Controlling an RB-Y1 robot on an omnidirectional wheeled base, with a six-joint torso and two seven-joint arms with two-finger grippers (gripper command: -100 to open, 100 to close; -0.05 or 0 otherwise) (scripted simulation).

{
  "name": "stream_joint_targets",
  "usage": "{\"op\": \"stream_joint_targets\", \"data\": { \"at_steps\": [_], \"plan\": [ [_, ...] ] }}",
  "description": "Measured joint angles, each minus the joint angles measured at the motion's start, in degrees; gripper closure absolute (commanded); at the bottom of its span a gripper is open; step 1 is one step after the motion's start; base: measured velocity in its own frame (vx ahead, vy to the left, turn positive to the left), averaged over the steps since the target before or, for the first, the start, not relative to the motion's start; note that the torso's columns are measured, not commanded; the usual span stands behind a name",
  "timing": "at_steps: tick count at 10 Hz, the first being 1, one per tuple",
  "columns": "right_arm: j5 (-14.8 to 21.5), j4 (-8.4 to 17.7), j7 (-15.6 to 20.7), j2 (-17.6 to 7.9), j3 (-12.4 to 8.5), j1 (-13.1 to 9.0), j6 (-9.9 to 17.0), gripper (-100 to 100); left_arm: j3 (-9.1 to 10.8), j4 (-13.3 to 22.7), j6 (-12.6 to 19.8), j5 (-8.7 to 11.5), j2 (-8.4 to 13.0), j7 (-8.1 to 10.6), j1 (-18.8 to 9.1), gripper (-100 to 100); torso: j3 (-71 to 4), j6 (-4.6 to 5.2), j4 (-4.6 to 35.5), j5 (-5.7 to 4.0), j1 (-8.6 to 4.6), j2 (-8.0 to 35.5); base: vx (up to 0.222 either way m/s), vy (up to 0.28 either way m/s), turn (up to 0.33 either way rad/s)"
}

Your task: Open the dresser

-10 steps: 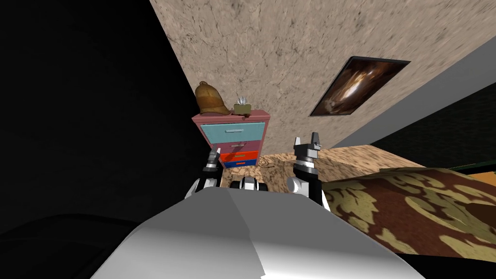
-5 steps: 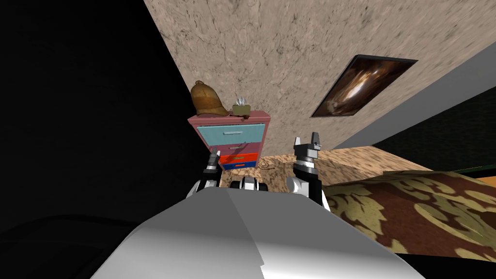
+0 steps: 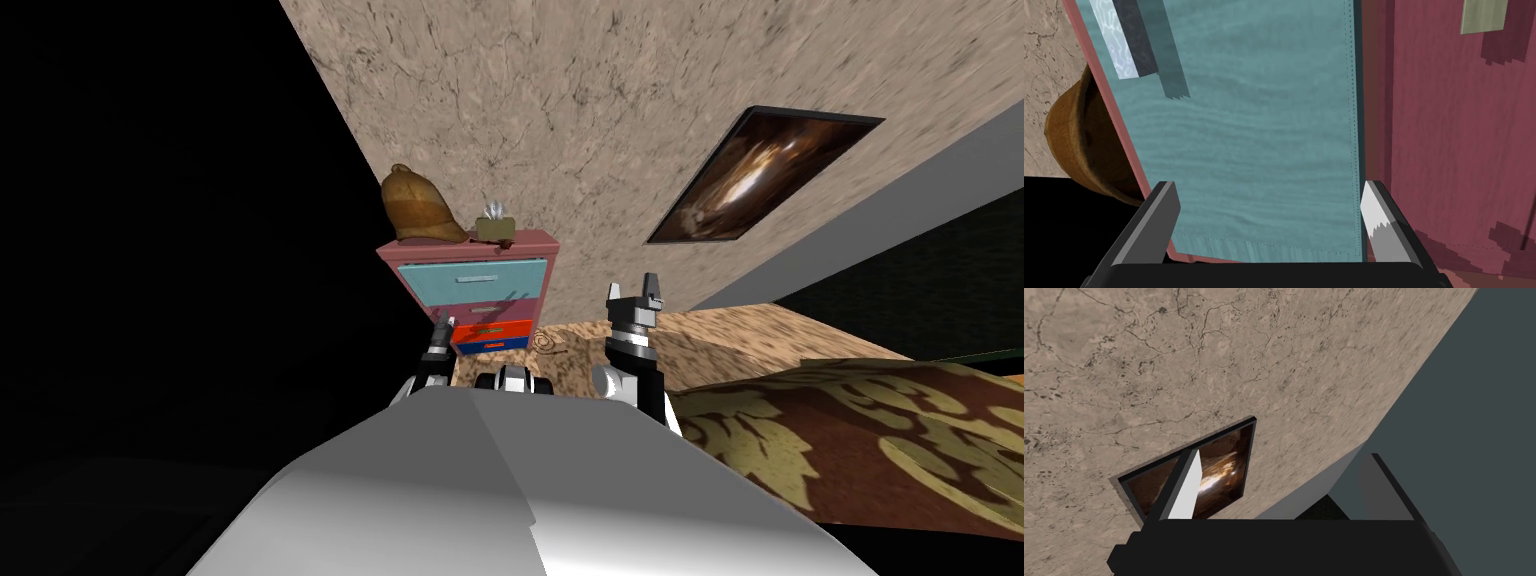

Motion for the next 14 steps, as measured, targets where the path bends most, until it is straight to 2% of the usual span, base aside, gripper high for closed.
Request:
{"op": "stream_joint_targets", "data": {
  "at_steps": [7, 9, 14],
  "plan": [
    [0.00, 0.00, 0.00, 0.00, 0.00, 0.00, 0.00, 0, 1.02, 9.62, -3.58, -0.19, -1.17, 0.39, -1.90, -100, -0.06, 0.00, -0.03, 0.01, -0.01, -0.13, 0.067, -0.009, 0.004],
    [0.00, 0.00, 0.00, 0.00, 0.00, 0.00, 0.00, 0, 1.38, 14.11, -5.66, -0.31, -2.13, 0.45, -2.85, -100, -0.07, 0.01, -0.03, 0.00, -0.05, -0.13, 0.097, -0.025, 0.005],
    [0.00, 0.00, 0.00, 0.00, 0.00, 0.00, 0.00, 0, 2.26, 21.43, -8.28, -0.43, -4.70, 0.93, -4.16, -100, 0.01, 0.00, 0.01, 0.01, 0.03, -0.01, 0.076, -0.020, 0.005]
  ]
}}
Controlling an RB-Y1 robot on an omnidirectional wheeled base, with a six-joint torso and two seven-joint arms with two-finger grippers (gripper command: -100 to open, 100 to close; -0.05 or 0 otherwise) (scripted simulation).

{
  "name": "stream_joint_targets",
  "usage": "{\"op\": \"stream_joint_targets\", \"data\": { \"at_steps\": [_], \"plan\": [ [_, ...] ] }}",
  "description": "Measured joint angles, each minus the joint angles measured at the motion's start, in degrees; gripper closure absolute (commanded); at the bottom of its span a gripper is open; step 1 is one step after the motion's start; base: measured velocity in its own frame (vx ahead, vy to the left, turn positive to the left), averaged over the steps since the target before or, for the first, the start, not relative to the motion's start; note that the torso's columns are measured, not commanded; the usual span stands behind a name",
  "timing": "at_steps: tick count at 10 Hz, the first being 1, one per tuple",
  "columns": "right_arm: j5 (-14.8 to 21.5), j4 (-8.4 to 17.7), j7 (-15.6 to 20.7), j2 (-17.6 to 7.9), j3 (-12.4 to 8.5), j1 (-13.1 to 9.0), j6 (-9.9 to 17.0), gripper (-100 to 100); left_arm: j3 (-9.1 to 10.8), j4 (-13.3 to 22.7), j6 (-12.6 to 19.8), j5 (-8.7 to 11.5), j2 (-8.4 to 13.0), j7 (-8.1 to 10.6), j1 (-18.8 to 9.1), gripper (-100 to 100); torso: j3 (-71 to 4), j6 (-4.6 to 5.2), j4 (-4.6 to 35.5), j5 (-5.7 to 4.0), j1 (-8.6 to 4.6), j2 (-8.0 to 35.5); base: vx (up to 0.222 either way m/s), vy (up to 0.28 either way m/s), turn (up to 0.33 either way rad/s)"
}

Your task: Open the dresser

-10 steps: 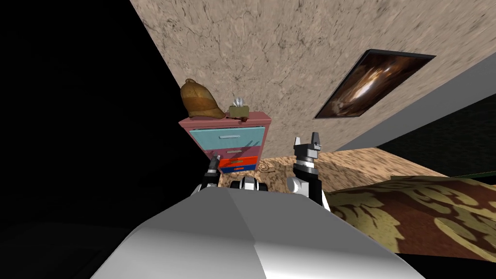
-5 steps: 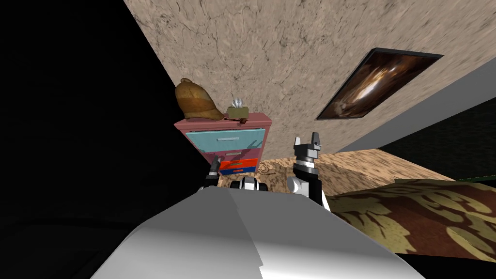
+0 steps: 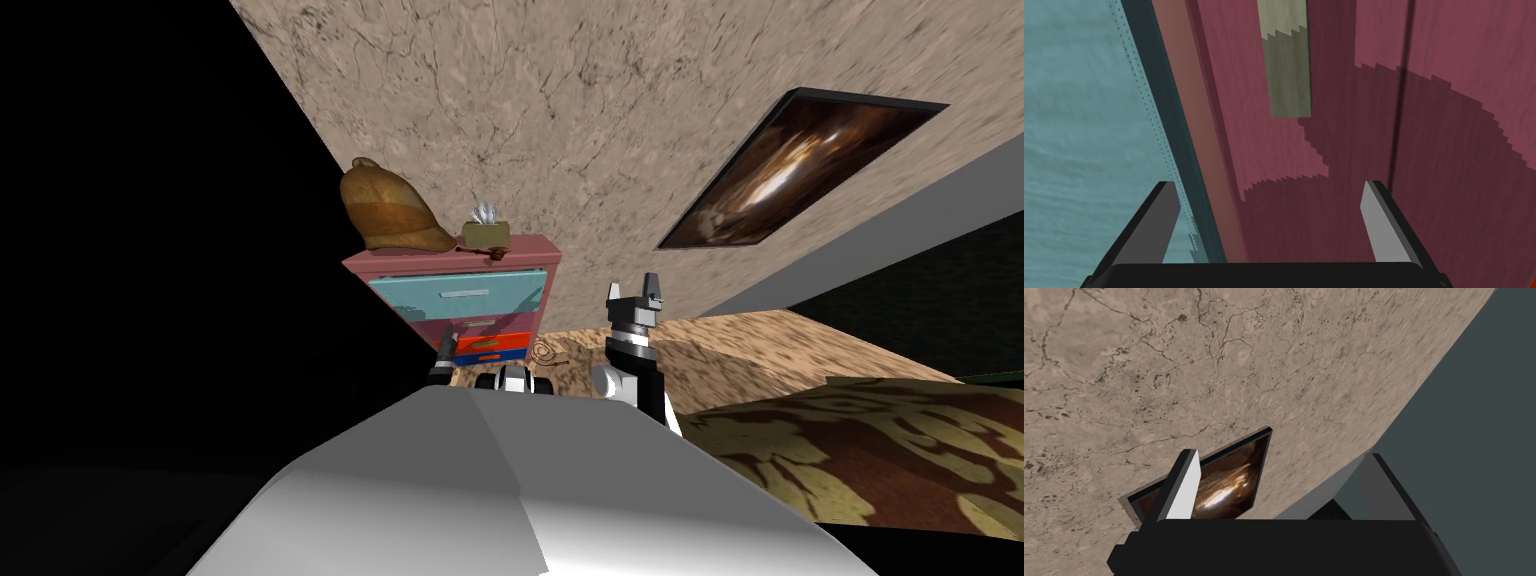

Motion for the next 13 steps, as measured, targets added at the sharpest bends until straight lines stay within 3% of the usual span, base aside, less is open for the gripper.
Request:
{"op": "stream_joint_targets", "data": {
  "at_steps": [1, 4, 5, 8, 9, 10, 11, 13],
  "plan": [
    [0.00, 0.00, 0.00, 0.00, 0.00, 0.00, 0.00, 0, 0.24, 2.42, -0.85, 0.01, -0.82, 0.01, -0.97, -100, 0.00, 0.00, 0.00, 0.01, 0.01, 0.01, 0.053, -0.006, 0.000],
    [0.00, 0.00, 0.00, 0.00, 0.00, 0.00, 0.00, 0, 0.50, 4.80, -1.78, -0.08, -3.92, 0.13, -1.23, -100, -0.01, 0.00, 0.00, -0.01, -0.04, -0.01, 0.043, -0.006, 0.002],
    [0.00, 0.00, 0.00, 0.00, 0.00, -0.01, 0.00, 0, 0.47, 4.54, -1.68, -0.13, -4.96, 0.23, -0.84, -100, 0.01, 0.00, 0.00, -0.01, -0.05, 0.02, 0.012, -0.006, 0.001],
    [0.00, 0.00, 0.00, 0.00, 0.00, 0.00, 0.00, 0, 0.63, 3.26, 0.07, -0.04, -4.92, 0.23, -1.44, -100, -0.07, 0.00, -0.03, 0.00, -0.01, -0.11, 0.035, 0.001, 0.001],
    [0.00, 0.00, 0.00, 0.00, 0.00, -0.01, 0.00, 0, 0.64, 3.16, 0.33, -0.04, -4.92, 0.22, -1.49, 100, -0.01, -0.01, -0.01, 0.00, -0.03, -0.01, -0.031, -0.002, -0.002],
    [0.00, 0.00, 0.00, 0.00, 0.00, -0.01, 0.00, 0, 0.58, 3.69, -0.31, -0.07, -4.94, 0.26, -1.24, 100, 0.09, 0.00, 0.03, -0.01, -0.04, 0.15, -0.027, -0.003, 0.013],
    [0.00, 0.00, 0.00, 0.00, 0.00, -0.02, 0.00, 0, 0.55, 3.62, -0.74, -0.08, -4.96, 0.27, -1.22, -100, -0.01, 0.07, -0.09, 0.10, 0.10, -0.15, -0.015, -0.009, -0.001],
    [0.00, 0.00, 0.00, 0.00, 0.00, -0.01, 0.00, 0, 0.61, 3.91, -0.66, -0.04, -2.43, 0.23, -1.55, -100, -0.13, 0.00, -0.07, 0.03, 0.04, -0.21, -0.006, -0.006, 0.004]
  ]
}}
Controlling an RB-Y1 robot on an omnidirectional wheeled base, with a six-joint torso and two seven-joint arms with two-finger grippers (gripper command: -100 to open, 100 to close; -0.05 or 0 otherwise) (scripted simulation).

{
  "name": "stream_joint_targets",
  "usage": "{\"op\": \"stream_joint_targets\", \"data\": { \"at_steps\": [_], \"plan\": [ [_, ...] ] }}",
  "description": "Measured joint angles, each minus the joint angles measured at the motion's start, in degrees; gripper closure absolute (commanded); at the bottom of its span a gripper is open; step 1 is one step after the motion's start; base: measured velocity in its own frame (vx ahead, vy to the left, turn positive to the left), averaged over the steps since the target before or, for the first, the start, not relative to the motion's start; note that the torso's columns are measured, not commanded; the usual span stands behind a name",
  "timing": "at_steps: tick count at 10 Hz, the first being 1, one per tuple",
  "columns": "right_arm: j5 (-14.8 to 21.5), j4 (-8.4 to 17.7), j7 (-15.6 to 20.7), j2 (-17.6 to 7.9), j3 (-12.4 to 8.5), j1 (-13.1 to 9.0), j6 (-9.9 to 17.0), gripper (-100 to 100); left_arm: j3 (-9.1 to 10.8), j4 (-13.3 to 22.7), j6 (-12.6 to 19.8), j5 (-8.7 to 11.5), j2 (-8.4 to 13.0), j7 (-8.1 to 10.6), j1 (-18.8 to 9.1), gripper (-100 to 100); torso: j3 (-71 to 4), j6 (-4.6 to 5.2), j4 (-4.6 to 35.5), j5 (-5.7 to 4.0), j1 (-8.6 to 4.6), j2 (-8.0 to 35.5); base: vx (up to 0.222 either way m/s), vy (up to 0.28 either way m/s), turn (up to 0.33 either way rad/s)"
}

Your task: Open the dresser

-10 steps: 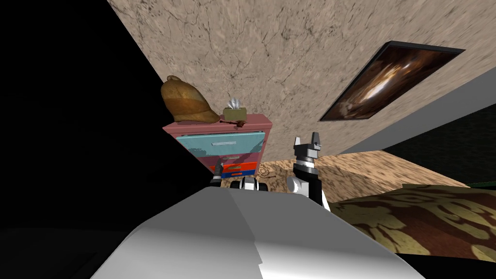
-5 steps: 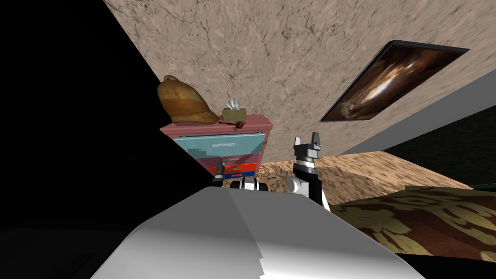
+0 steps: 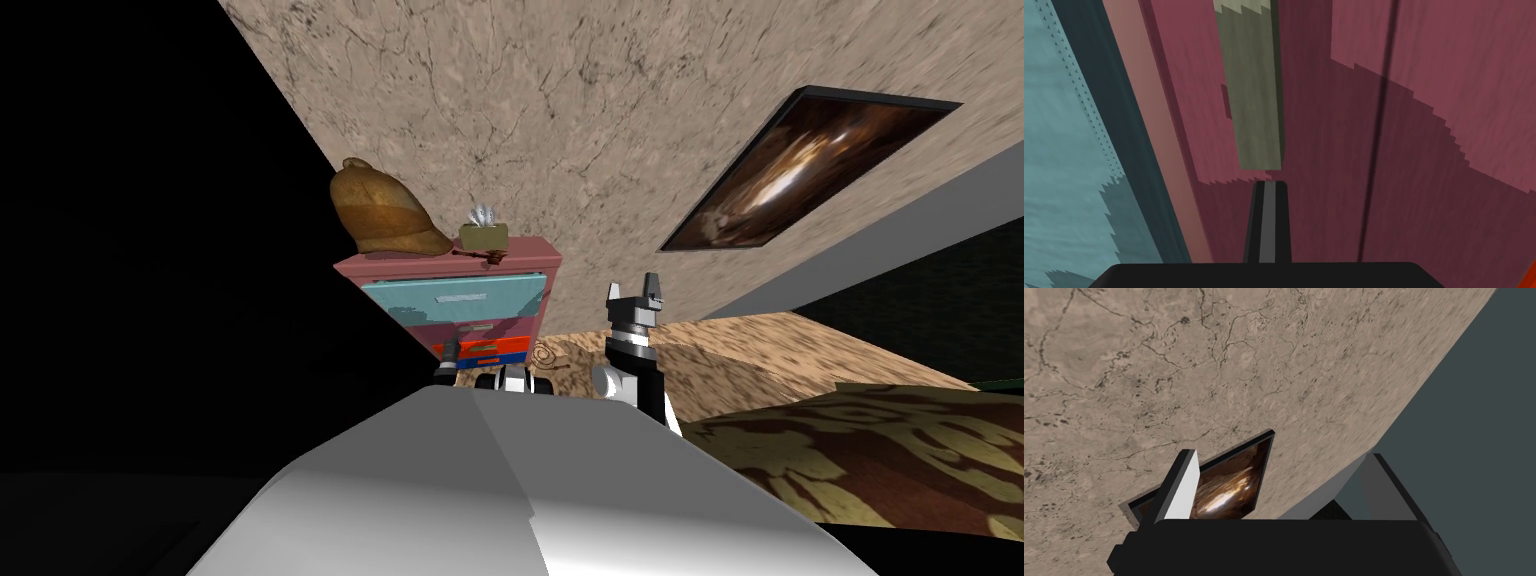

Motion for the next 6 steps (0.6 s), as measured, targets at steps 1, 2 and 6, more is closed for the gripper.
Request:
{"op": "stream_joint_targets", "data": {
  "at_steps": [1, 2, 6],
  "plan": [
    [0.00, 0.00, 0.00, 0.00, 0.00, 0.00, 0.00, 0, -0.03, -0.45, 0.17, 0.00, 1.30, 0.05, 0.14, -100, 0.05, 0.00, 0.04, -0.03, -0.07, 0.09, -0.005, -0.009, 0.006],
    [0.00, 0.00, 0.00, 0.00, 0.00, 0.00, 0.00, 0, -0.01, -0.12, 0.19, 0.01, 2.26, -0.03, -0.18, -100, 0.11, 0.00, 0.06, -0.04, -0.11, 0.17, -0.026, -0.022, 0.017],
    [0.00, 0.00, 0.00, 0.01, 0.01, -0.01, 0.00, 0, 0.07, -2.01, 3.53, 0.29, 3.23, 0.23, -1.29, -100, 0.14, 0.00, 0.08, -0.04, -0.09, 0.23, -0.045, -0.045, 0.014]
  ]
}}
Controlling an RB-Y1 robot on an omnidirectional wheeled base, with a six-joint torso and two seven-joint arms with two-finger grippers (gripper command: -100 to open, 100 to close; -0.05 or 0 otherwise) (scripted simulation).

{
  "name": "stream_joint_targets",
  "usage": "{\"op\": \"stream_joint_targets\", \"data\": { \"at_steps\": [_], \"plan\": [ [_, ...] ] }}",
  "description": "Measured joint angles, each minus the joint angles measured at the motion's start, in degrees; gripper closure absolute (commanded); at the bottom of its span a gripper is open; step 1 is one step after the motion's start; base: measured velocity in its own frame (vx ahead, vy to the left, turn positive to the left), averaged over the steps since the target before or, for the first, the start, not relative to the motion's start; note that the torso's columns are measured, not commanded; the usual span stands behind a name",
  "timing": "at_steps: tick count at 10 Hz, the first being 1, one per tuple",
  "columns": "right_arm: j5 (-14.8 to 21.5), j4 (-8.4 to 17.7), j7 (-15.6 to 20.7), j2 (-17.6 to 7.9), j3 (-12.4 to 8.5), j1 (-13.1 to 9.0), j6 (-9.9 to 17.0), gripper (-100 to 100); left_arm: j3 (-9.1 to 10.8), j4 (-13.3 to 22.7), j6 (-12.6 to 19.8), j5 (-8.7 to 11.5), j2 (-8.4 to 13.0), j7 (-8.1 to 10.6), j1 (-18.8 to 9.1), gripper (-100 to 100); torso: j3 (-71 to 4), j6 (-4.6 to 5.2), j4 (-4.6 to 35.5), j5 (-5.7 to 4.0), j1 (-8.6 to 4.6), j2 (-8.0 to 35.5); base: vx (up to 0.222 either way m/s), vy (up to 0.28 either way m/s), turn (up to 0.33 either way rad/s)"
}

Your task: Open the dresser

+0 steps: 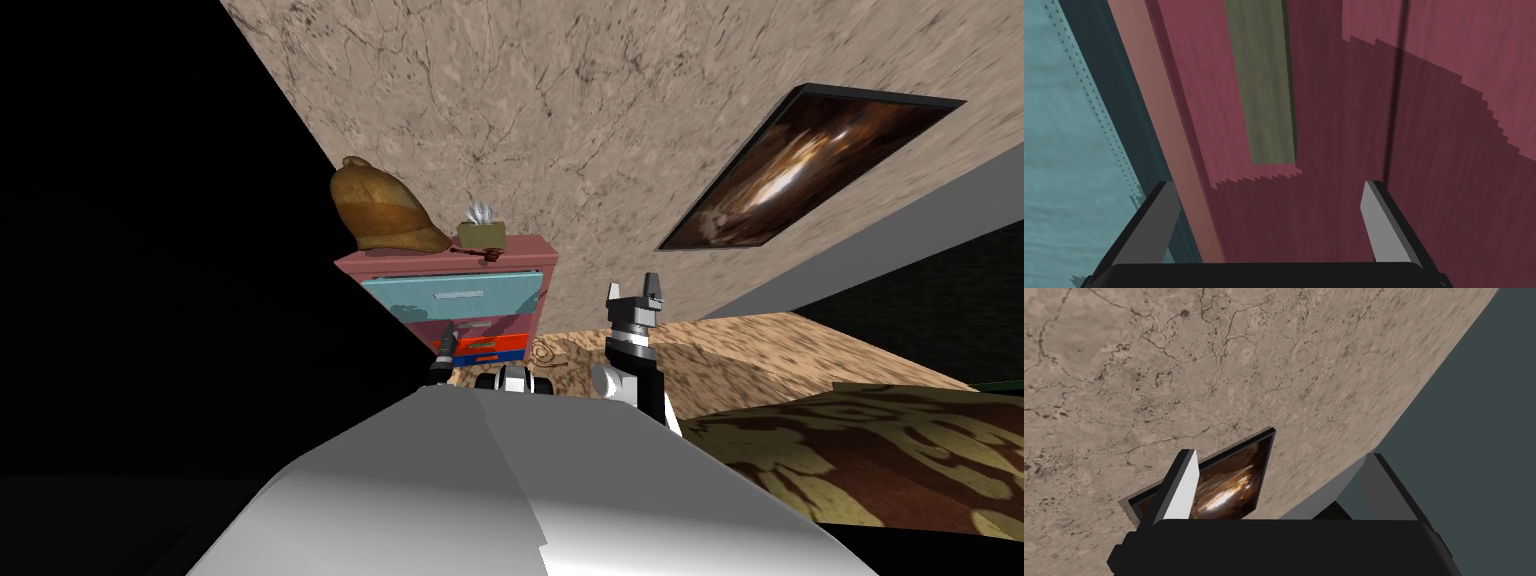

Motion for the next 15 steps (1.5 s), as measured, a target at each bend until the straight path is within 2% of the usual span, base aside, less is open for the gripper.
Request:
{"op": "stream_joint_targets", "data": {
  "at_steps": [2, 5, 8, 9, 11, 15],
  "plan": [
    [0.00, 0.00, 0.00, 0.00, 0.00, 0.00, 0.00, 0, -0.08, -1.54, 1.86, 0.05, -1.74, 0.08, 0.16, -100, -0.06, 0.00, -0.03, 0.02, 0.05, -0.10, -0.027, -0.023, 0.004],
    [0.00, 0.00, 0.00, -0.01, -0.01, 0.01, 0.00, 0, 0.01, -0.98, 2.16, 0.16, -5.10, 0.24, -0.43, -100, -0.07, 0.00, -0.03, 0.01, 0.06, -0.11, -0.002, -0.002, 0.000],
    [0.00, 0.00, 0.00, -0.01, -0.01, 0.02, 0.00, 0, 0.30, -1.62, 3.75, 0.31, -4.91, 0.23, -1.52, -100, -0.10, -0.01, -0.05, 0.01, 0.03, -0.16, 0.040, 0.006, 0.002],
    [0.00, 0.00, 0.00, -0.01, -0.01, 0.01, 0.00, 0, 0.31, -1.72, 3.96, 0.32, -4.87, 0.28, -1.54, 100, -0.02, 0.00, -0.02, 0.01, 0.01, -0.02, -0.039, 0.001, -0.004],
    [0.00, 0.00, 0.00, -0.01, -0.01, 0.00, 0.00, 0, 0.00, -1.65, 3.15, 0.17, -5.20, 0.23, -0.36, 100, 0.07, 0.03, 0.13, -0.06, -0.02, 0.11, -0.062, -0.014, 0.017],
    [0.00, 0.01, 0.00, 0.00, 0.01, -0.02, 0.01, 0, -0.35, -4.05, 4.51, 0.06, -4.84, 0.60, 0.08, 100, 0.07, 0.00, 0.03, -0.01, -0.06, 0.11, -0.176, -0.039, 0.013]
  ]
}}
